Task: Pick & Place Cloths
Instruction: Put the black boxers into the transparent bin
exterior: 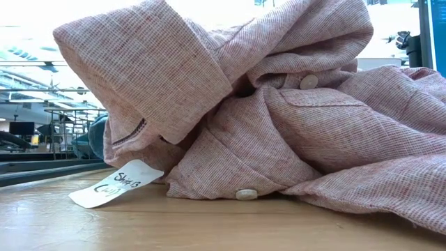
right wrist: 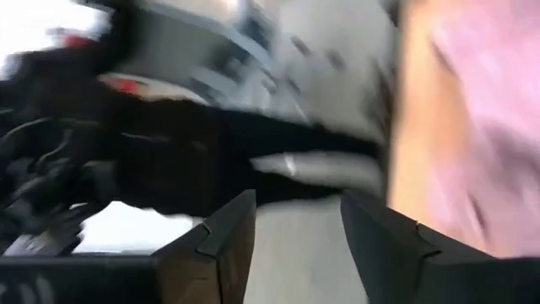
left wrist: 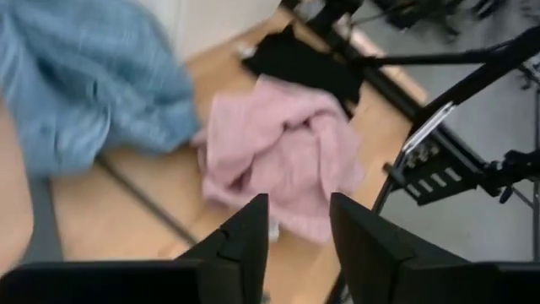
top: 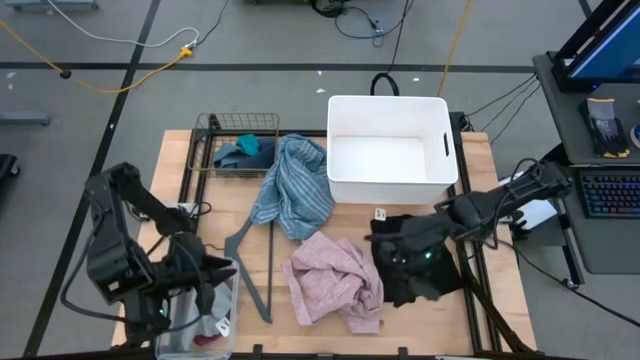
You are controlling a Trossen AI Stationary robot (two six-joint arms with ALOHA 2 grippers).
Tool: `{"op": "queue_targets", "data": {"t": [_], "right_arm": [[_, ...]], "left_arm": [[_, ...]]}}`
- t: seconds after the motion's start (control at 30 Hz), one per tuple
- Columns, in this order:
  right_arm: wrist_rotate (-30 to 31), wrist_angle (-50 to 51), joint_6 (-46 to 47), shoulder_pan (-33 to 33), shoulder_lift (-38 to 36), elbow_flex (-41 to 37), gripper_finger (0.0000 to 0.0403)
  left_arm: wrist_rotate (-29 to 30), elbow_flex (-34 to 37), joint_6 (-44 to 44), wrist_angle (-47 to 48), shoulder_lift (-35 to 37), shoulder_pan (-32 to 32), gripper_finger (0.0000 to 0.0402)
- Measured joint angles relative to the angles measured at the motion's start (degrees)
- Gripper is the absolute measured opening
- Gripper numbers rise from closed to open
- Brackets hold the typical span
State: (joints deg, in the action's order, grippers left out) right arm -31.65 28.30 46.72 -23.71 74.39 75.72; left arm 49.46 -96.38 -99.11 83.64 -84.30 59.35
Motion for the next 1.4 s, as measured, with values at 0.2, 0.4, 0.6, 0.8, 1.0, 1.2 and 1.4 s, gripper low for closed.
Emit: {"op": "queue_targets", "data": {"t": [0.2,0.4,0.6,0.8,1.0,1.2,1.4], "right_arm": [[3.09,26.06,7.62,-0.32,0.00,0.00,0.0149],[14.83,40.74,6.80,1.85,-0.01,0.00,0.0141],[17.20,39.28,3.14,4.33,-0.02,0.00,0.0145],[26.15,39.34,3.00,5.01,-0.02,0.00,0.0169],[27.22,38.66,5.31,4.81,0.22,-1.19,0.0226],[25.59,37.49,11.54,3.72,0.24,-8.10,0.0282],[25.39,35.15,19.23,4.72,0.24,-16.81,0.0299]], "left_arm": [[4.79,-0.02,9.51,-3.83,0.76,-0.41,0.0075],[5.13,-0.02,13.66,-4.54,0.76,-0.88,0.0016],[7.77,-0.02,22.55,-6.85,0.76,-0.66,0.0015],[8.10,-0.02,26.86,-8.94,0.76,-0.66,0.0021],[8.10,-0.02,26.86,-8.92,0.76,-0.66,0.0021],[8.05,-0.02,26.93,-8.90,0.76,-0.66,0.0021],[8.03,-0.02,27.00,-8.88,0.76,-0.66,0.0021]]}}
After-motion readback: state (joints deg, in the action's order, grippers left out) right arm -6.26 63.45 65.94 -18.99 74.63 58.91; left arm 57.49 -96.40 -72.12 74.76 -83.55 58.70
